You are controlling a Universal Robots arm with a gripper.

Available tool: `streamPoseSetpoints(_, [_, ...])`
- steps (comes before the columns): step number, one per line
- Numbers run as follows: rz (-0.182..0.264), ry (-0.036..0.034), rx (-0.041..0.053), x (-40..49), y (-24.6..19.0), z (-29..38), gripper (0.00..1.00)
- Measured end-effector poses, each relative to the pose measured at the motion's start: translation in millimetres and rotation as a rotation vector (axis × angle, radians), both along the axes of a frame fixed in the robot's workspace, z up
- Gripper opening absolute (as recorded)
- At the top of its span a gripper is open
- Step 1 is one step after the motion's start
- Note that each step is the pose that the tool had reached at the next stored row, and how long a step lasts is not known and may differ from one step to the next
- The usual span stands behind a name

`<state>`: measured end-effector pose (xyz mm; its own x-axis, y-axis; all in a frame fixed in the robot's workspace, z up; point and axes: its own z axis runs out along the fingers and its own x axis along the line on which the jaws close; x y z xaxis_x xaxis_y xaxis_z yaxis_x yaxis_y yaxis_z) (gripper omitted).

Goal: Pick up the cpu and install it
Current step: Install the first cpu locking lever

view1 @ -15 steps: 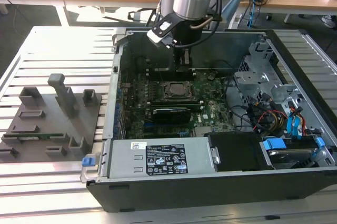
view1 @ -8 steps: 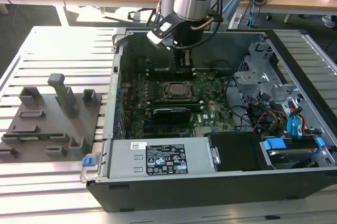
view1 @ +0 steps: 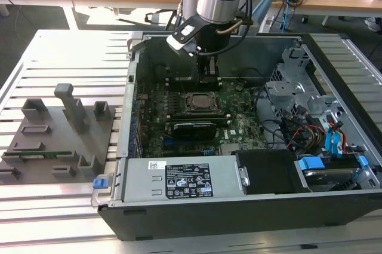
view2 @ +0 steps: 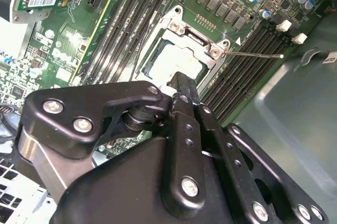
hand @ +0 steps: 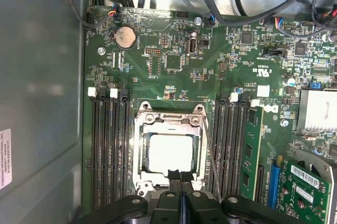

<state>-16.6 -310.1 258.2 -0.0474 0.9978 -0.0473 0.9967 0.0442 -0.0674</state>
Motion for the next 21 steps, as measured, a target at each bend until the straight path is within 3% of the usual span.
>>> streamPoseSetpoints(4, [0.027,0.0001,0.0001,0.1,-0.1,0.0,0.11])
streamPoseSetpoints(6, [0.107,0.0000,0.0001,0.1,0.0,0.0,0.11])
streamPoseSetpoints(9, [0.161,0.0000,0.0001,0.1,0.0,0.0,0.11])
streamPoseSetpoints(12, [0.265,0.0000,0.0001,0.1,0.0,0.0,0.11])
streamPoseSetpoints(14, [0.302,0.0000,0.0001,0.1,0.0,0.0,0.11])
streamPoseSetpoints(16, [0.407,0.0000,0.0000,0.2,0.0,0.0,0.11])
streamPoseSetpoints(21, [0.521,0.0001,0.0001,0.1,0.0,0.0,0.11])
